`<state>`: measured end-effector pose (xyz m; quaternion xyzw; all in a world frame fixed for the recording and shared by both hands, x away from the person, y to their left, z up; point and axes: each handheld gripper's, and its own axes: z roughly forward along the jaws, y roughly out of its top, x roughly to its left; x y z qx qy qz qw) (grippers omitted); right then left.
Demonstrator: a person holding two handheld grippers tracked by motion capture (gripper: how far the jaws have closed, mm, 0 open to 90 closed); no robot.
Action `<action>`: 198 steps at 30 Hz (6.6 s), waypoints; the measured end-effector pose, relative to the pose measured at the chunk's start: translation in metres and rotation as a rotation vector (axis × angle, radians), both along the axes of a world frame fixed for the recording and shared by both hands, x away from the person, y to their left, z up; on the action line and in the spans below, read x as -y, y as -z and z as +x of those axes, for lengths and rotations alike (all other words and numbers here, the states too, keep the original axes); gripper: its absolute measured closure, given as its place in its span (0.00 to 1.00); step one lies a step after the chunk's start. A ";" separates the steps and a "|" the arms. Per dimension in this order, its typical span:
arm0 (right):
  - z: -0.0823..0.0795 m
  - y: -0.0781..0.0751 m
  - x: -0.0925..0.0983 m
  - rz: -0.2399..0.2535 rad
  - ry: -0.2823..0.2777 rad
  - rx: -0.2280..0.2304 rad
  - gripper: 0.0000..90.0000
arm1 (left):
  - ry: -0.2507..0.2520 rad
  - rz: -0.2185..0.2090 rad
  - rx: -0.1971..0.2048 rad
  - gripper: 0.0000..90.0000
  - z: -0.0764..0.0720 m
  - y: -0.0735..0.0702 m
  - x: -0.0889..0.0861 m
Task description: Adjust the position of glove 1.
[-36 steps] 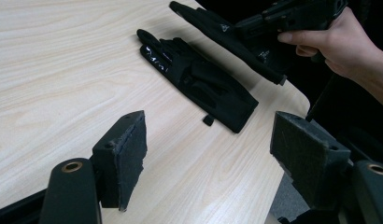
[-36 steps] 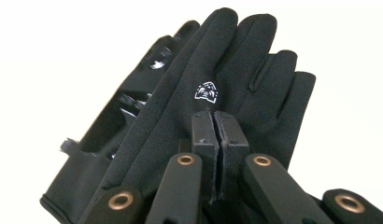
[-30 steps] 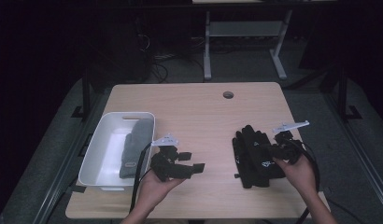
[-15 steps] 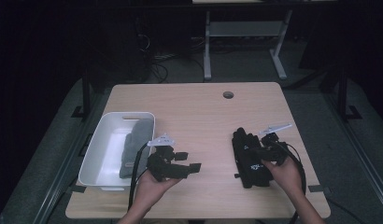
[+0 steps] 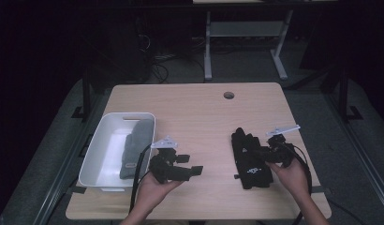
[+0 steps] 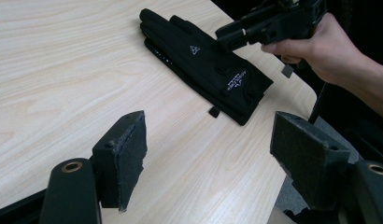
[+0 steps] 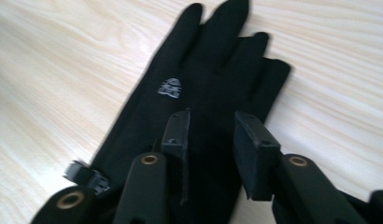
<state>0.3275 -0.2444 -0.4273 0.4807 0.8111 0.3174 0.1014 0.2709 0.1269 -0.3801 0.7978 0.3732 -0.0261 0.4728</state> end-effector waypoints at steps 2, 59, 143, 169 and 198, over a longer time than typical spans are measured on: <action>-0.001 -0.001 0.006 -0.004 0.020 0.007 0.78 | -0.001 0.001 -0.001 0.30 0.000 0.001 0.001; 0.009 0.008 -0.016 0.072 -0.022 -0.054 0.47 | 0.076 0.121 -0.119 0.36 0.026 0.056 0.066; 0.029 -0.031 -0.028 0.208 -0.047 -0.024 0.93 | 0.091 0.165 -0.064 0.92 0.030 0.030 0.058; 0.045 -0.073 -0.077 0.221 -0.111 0.011 0.93 | 0.028 0.153 -0.012 0.92 0.029 -0.010 0.010; 0.061 -0.104 -0.134 0.215 -0.191 0.036 0.93 | -0.039 0.141 0.023 0.92 0.023 -0.028 -0.041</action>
